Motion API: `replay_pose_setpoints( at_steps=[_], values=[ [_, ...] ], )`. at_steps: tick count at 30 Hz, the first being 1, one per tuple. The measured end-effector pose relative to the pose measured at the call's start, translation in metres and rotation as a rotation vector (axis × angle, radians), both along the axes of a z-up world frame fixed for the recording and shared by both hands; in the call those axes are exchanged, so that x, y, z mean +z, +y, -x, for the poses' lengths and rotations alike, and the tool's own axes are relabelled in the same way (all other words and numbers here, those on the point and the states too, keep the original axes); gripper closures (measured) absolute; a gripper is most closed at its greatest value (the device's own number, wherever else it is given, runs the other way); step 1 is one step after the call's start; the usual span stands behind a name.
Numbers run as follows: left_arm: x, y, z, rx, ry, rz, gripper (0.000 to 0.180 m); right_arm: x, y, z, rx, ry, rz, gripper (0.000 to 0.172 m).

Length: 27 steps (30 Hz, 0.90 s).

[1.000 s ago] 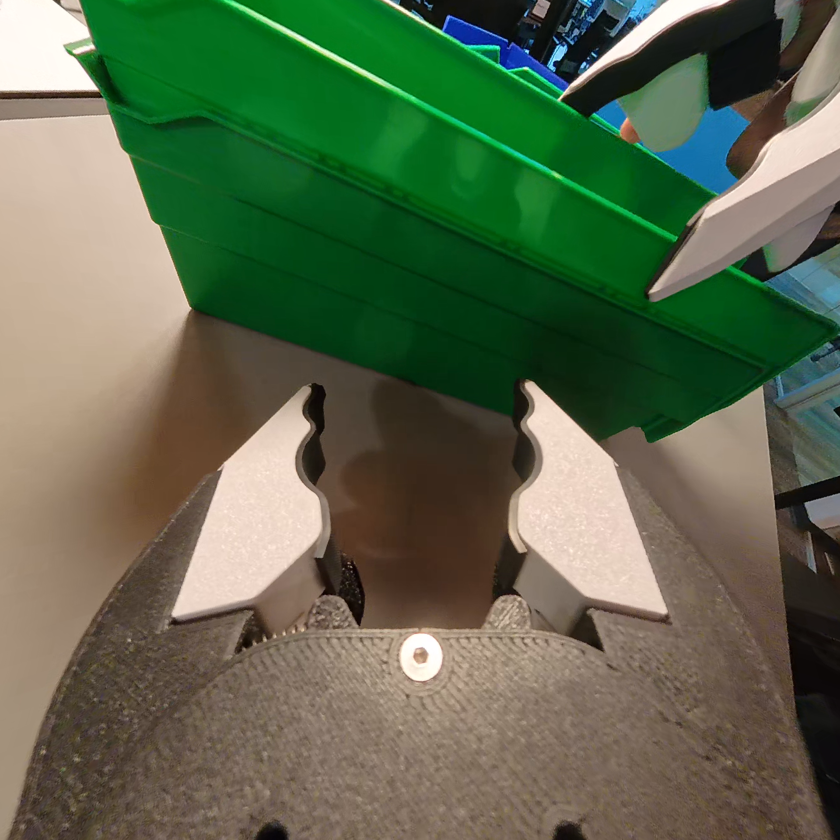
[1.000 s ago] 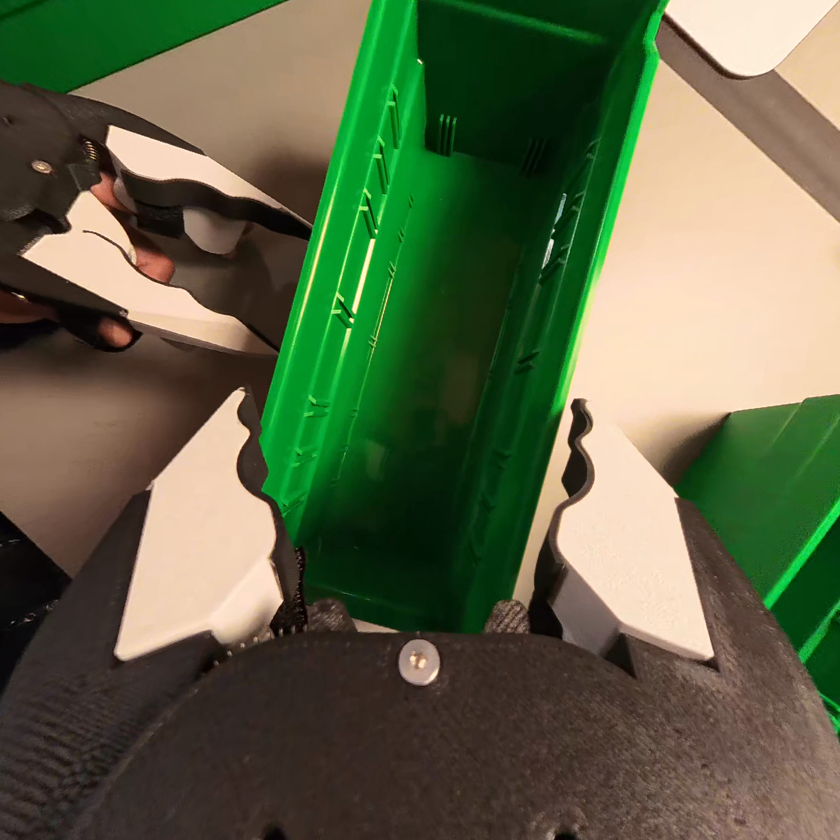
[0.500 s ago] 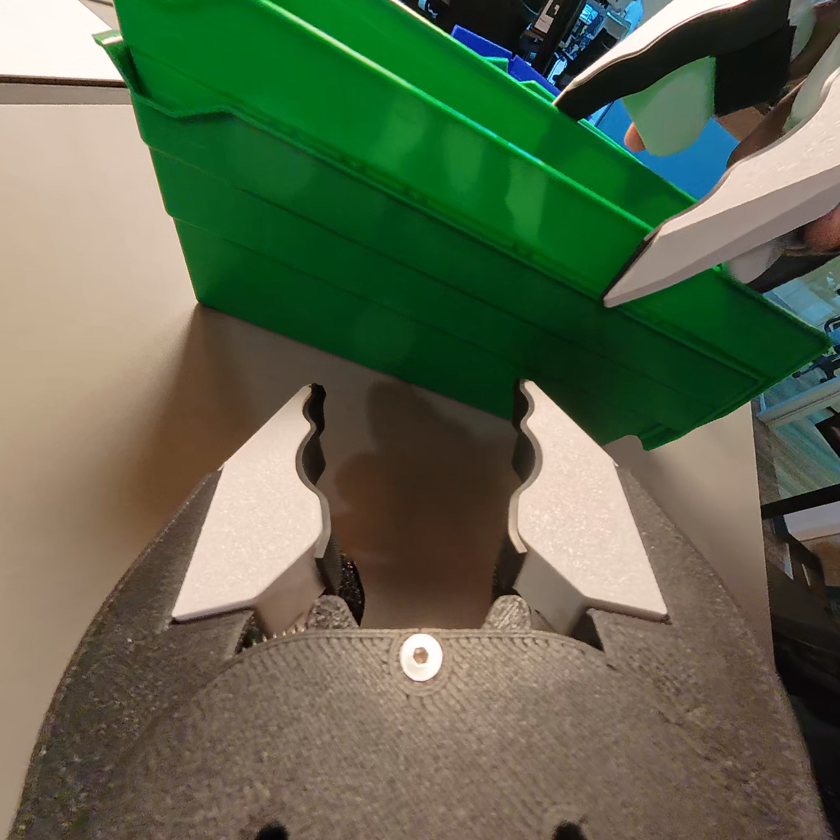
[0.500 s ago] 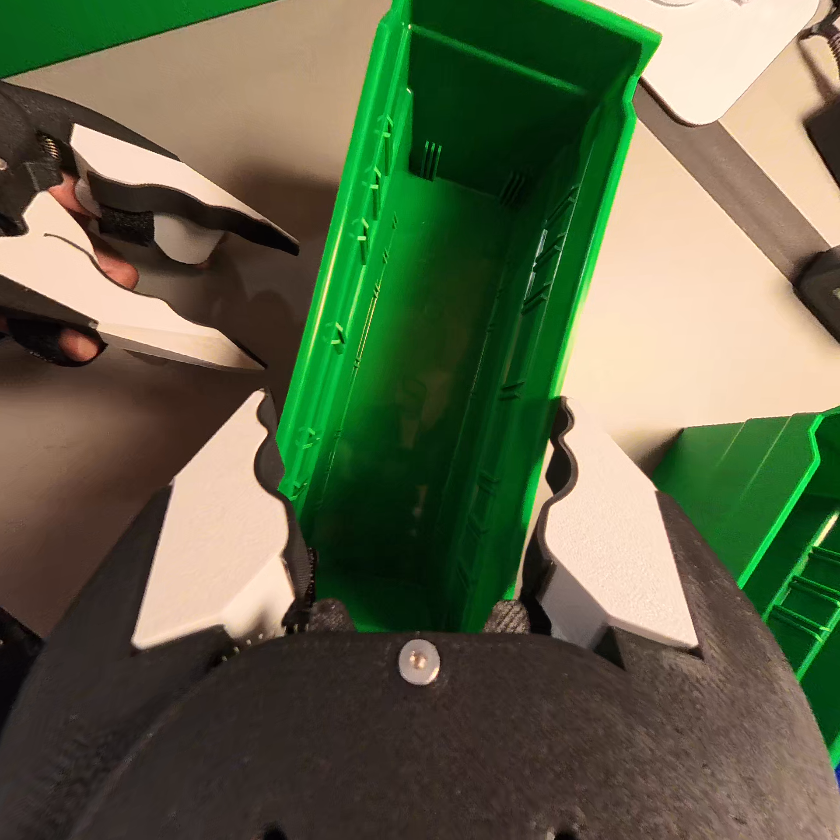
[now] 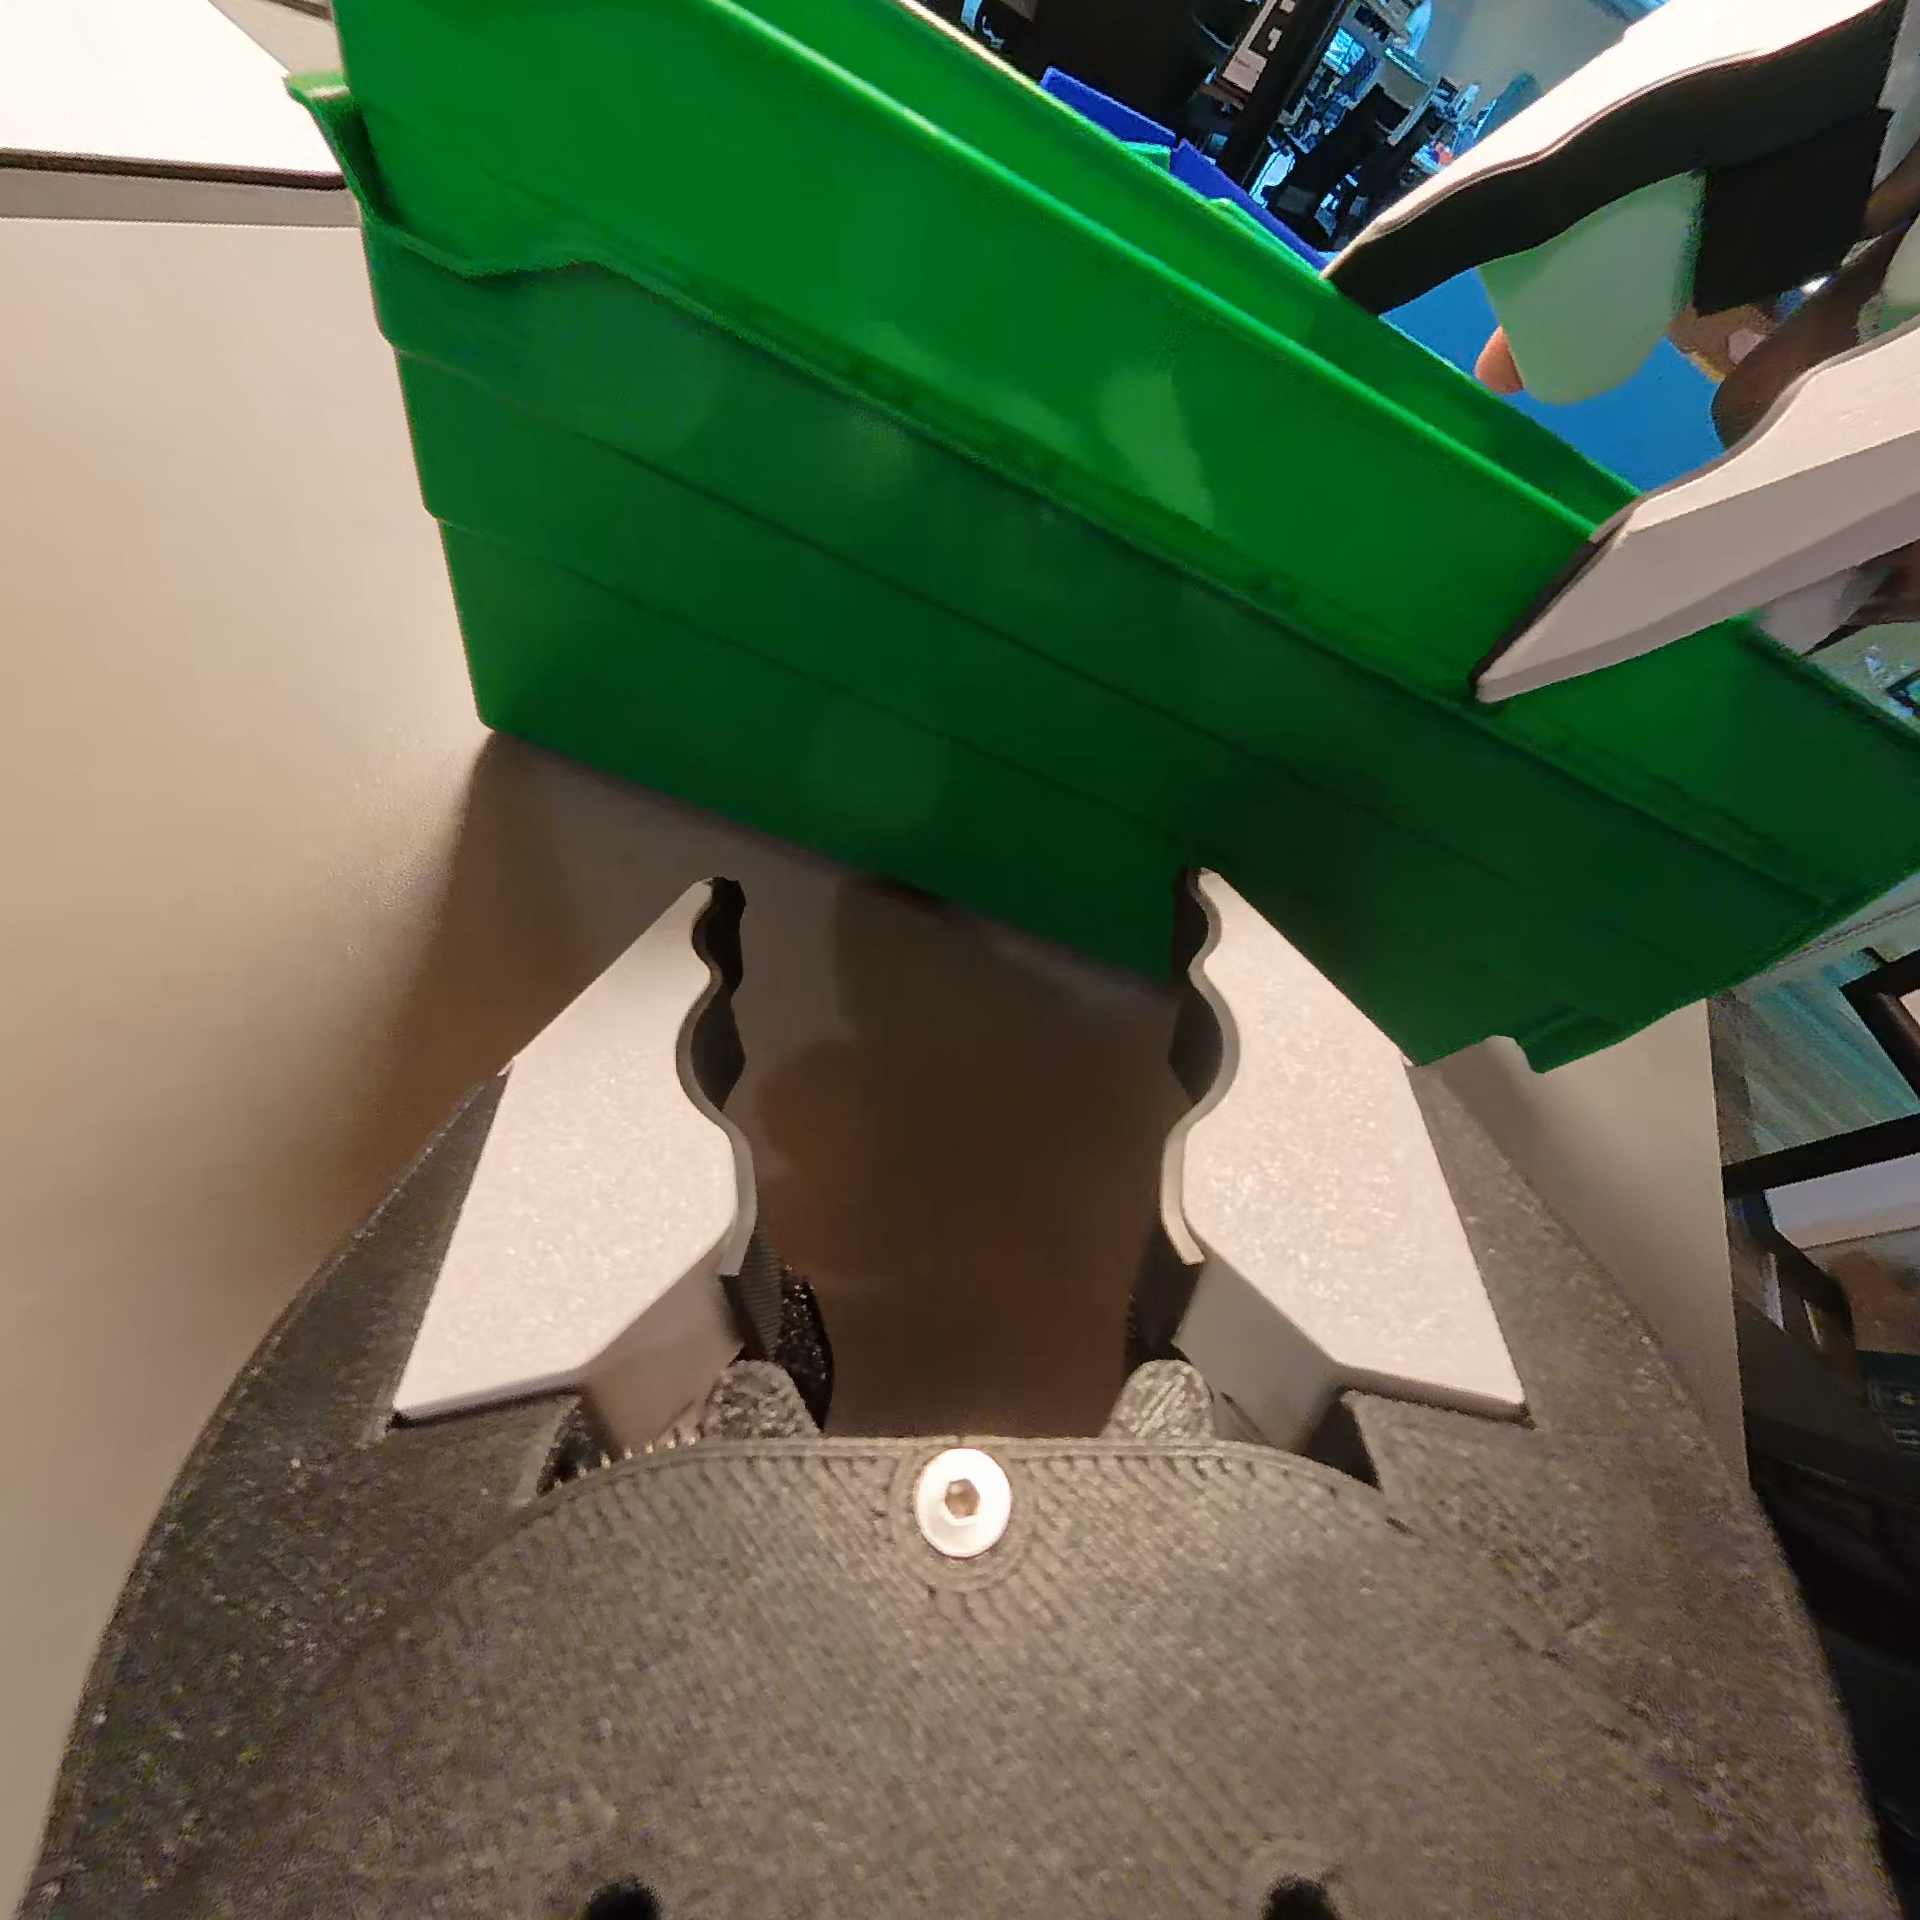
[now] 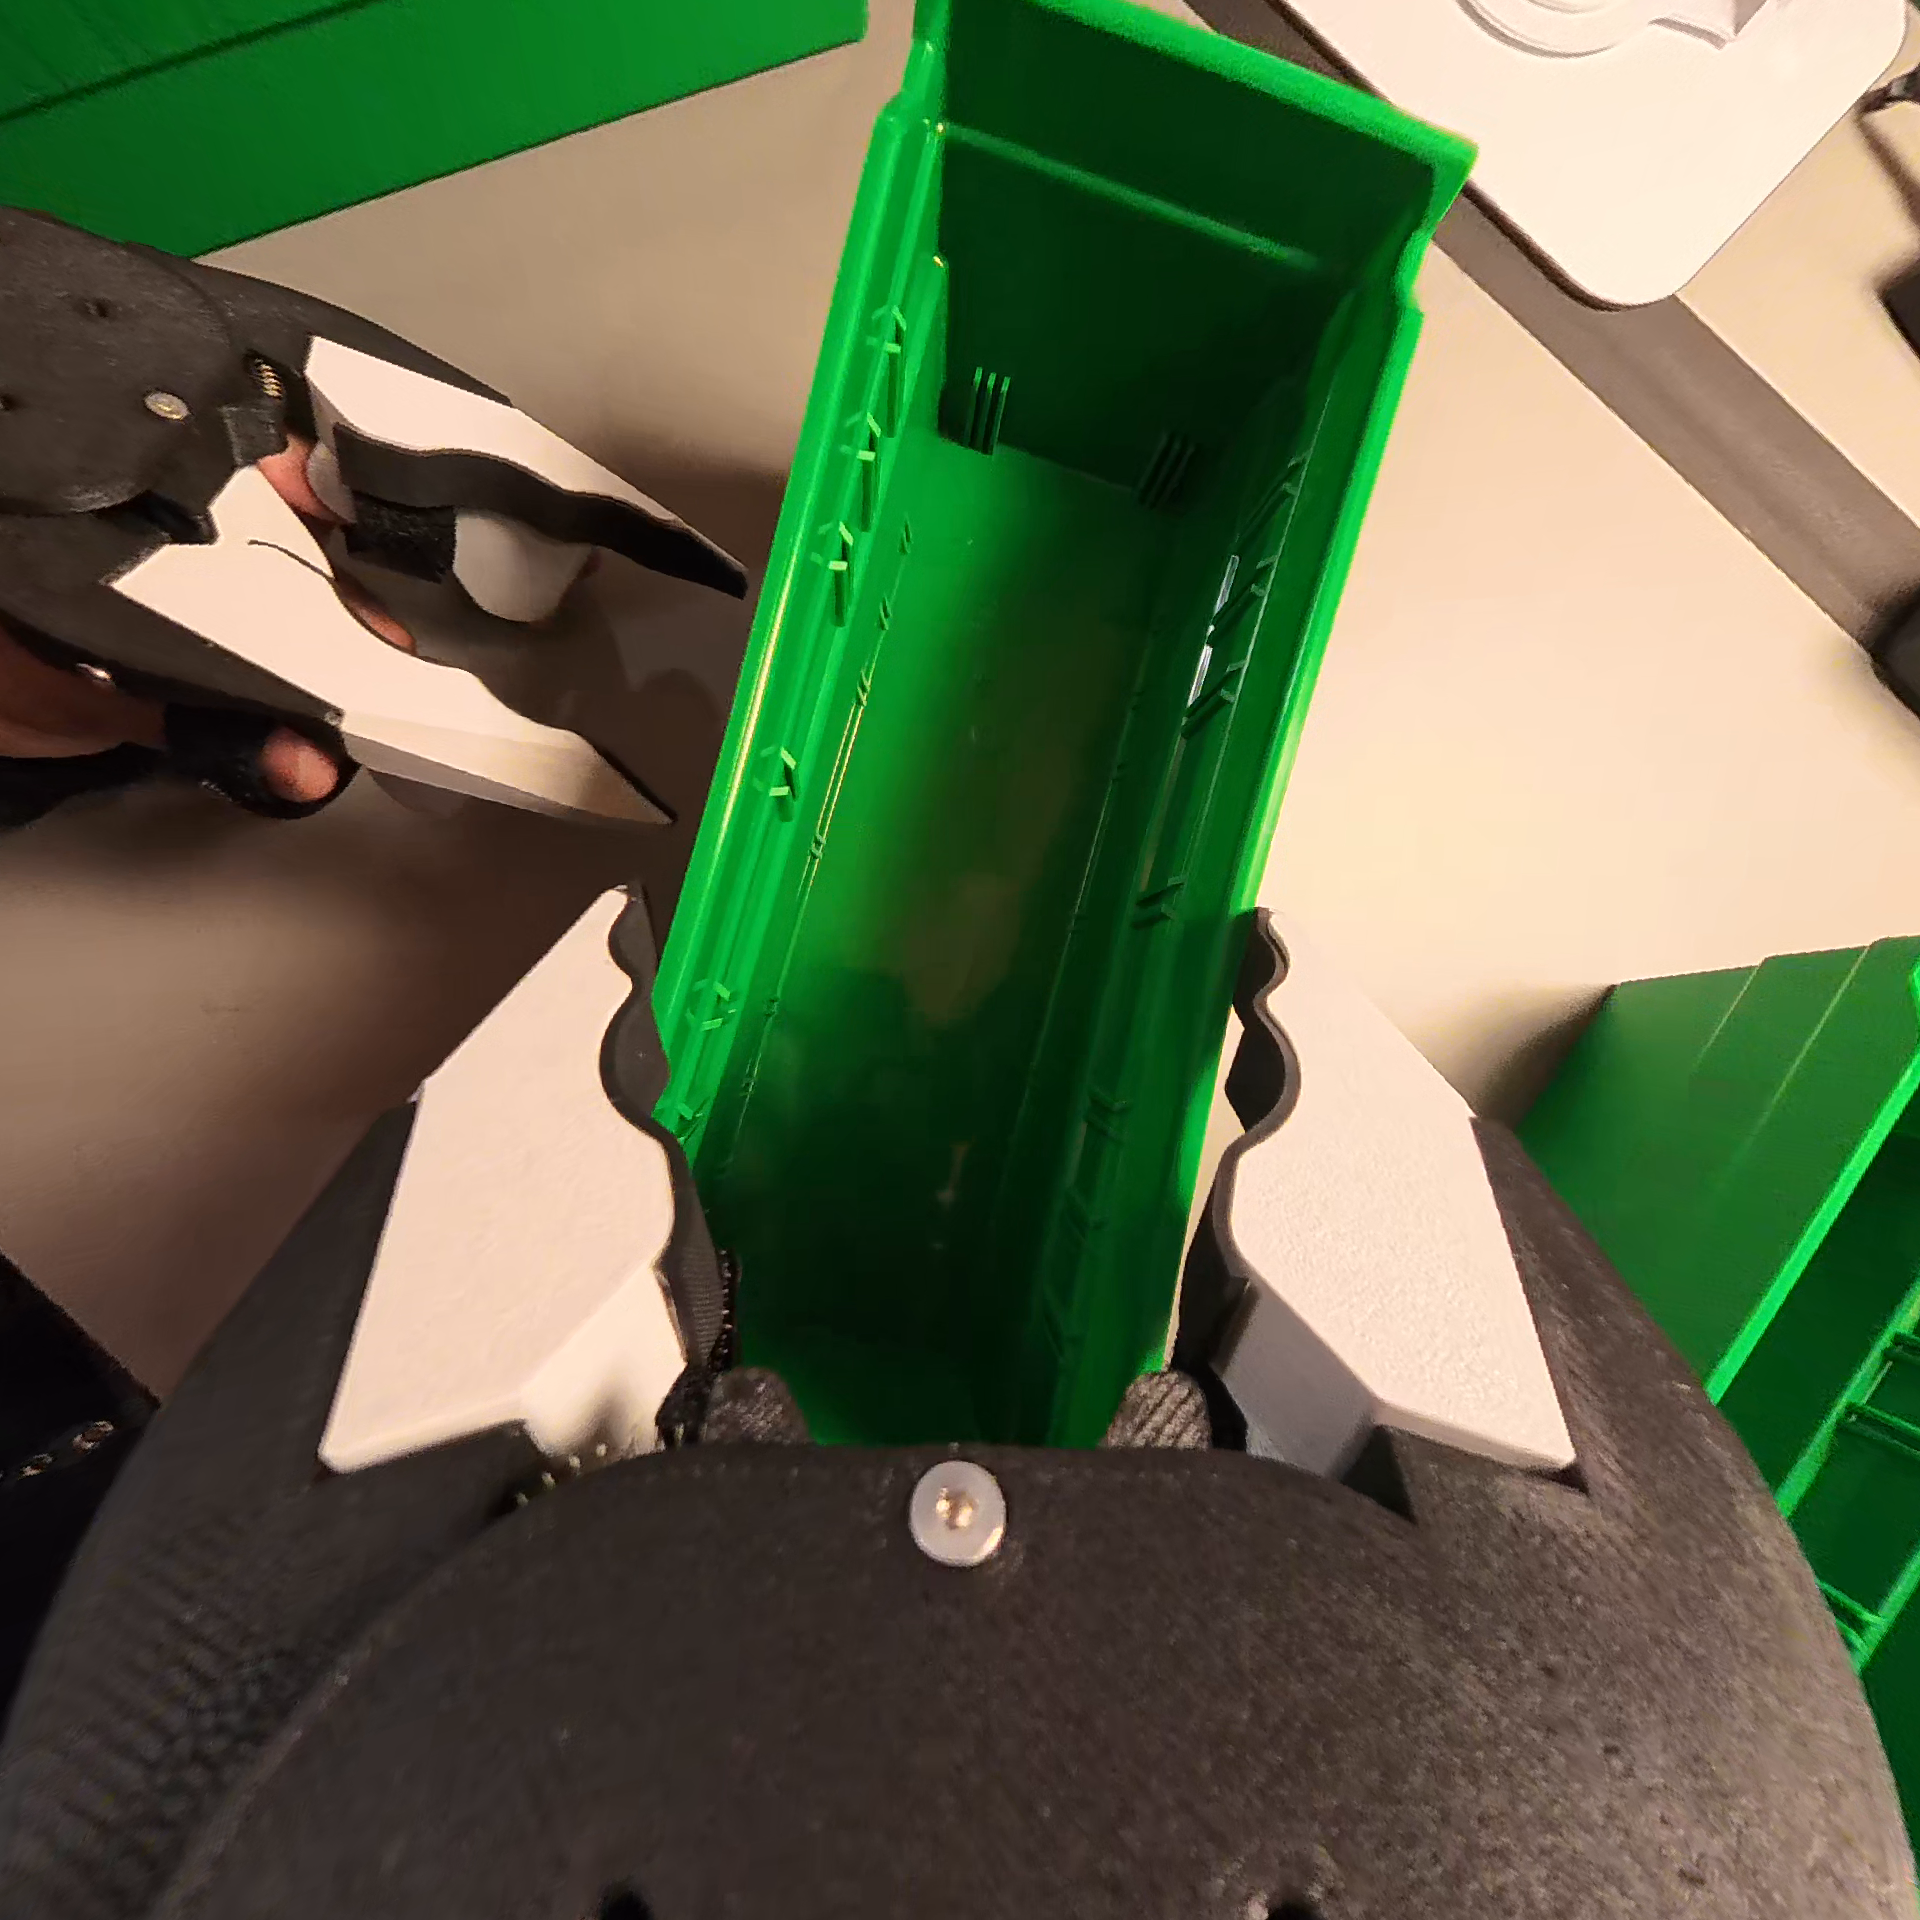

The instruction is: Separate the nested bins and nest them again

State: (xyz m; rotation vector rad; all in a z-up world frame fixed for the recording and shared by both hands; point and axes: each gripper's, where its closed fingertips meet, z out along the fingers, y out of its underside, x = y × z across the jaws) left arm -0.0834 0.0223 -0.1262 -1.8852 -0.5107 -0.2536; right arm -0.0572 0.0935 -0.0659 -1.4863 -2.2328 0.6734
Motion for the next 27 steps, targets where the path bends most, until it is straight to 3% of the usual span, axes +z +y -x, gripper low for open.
replay_pose_setpoints(
  at_steps=[14,23,27],
  values=[
    [0.000,0.000,0.000,0.002,-0.003,-0.001,0.097,0.016,-0.008,-0.007,0.020,0.031,0.028,0.063],
    [0.000,0.000,0.000,0.003,-0.002,-0.001,0.097,0.050,-0.006,-0.010,0.012,0.116,0.043,0.062],
    [0.000,0.000,-0.001,0.003,-0.001,-0.001,0.098,0.082,0.005,-0.013,-0.008,0.184,0.072,0.061]
  ],
)
